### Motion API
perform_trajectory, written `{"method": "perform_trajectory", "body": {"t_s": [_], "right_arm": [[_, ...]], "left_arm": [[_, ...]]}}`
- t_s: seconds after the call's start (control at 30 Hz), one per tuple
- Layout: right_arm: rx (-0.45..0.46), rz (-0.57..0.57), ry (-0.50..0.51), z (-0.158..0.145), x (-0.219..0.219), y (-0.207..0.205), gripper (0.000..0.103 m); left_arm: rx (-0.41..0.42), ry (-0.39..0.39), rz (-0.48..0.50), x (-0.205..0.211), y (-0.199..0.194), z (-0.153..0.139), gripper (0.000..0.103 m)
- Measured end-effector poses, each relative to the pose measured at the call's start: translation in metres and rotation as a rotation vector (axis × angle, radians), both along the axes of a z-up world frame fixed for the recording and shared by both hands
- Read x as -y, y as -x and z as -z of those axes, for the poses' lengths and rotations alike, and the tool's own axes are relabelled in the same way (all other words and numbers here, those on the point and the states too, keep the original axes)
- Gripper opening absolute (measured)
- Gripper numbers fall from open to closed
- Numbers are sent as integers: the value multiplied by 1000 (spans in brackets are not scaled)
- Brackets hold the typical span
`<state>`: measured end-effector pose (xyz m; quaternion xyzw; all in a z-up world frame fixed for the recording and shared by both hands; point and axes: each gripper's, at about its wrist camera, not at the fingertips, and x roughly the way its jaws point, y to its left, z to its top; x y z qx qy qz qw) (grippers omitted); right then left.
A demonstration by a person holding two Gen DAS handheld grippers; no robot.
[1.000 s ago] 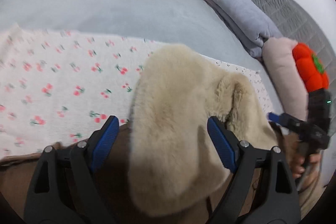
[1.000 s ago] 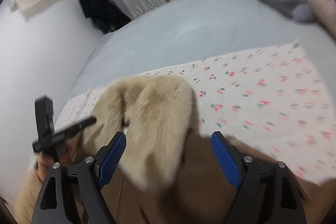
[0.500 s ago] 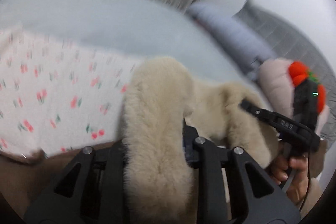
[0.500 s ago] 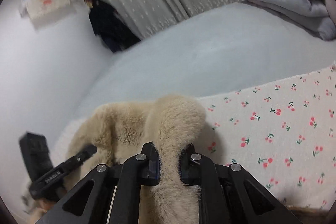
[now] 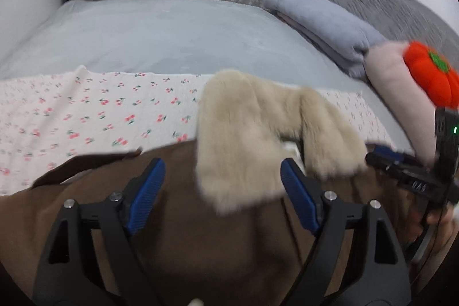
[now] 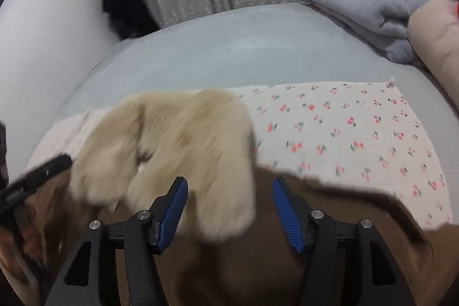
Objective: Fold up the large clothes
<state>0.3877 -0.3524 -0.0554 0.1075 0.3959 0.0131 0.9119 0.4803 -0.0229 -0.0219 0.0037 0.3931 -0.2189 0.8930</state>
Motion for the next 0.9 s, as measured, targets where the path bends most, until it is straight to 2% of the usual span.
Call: {"method": "perform_trajectory", "body": {"t_s": [0.07, 0.13, 0.2, 0.3, 0.4, 0.5, 0.57, 0.6, 0.67, 0.77, 0.8, 0.9], "right_arm": [[0, -33, 28, -3, -6, 28, 73], [-15, -45, 34, 3, -5, 61, 73], [-49, -45, 18, 8, -1, 70, 73], [-68, -47, 6, 17, -2, 82, 73], [-76, -133, -28, 25, -29, 78, 69], [-140, -259, -86, 38, -59, 75, 57], [-170, -309, -122, 30, -73, 91, 57], [-173, -334, -178, 20, -76, 107, 56], [-165, -331, -223, 4, -74, 131, 56], [-113, -298, -193, -27, -60, 186, 68], [-102, -283, -189, -32, -54, 200, 73], [-84, -241, -194, -39, -28, 254, 78]], "left_arm": [[-8, -24, 26, -24, 26, 3, 86], [-55, -36, 28, -41, 48, 13, 86], [-101, -44, 7, -57, 66, 24, 86], [-146, -4, -20, -74, 97, 30, 86], [-176, 51, -49, -80, 117, 34, 86], [-204, 50, -69, -81, 142, 39, 86], [-219, 32, -61, -83, 164, 36, 86], [-214, 28, -52, -86, 177, 32, 86], [-195, 23, -41, -95, 200, 23, 86], [-177, -12, -66, -115, 233, 10, 86], [-176, -18, -75, -123, 243, 7, 86], [-182, -18, -93, -151, 276, 2, 86]]}}
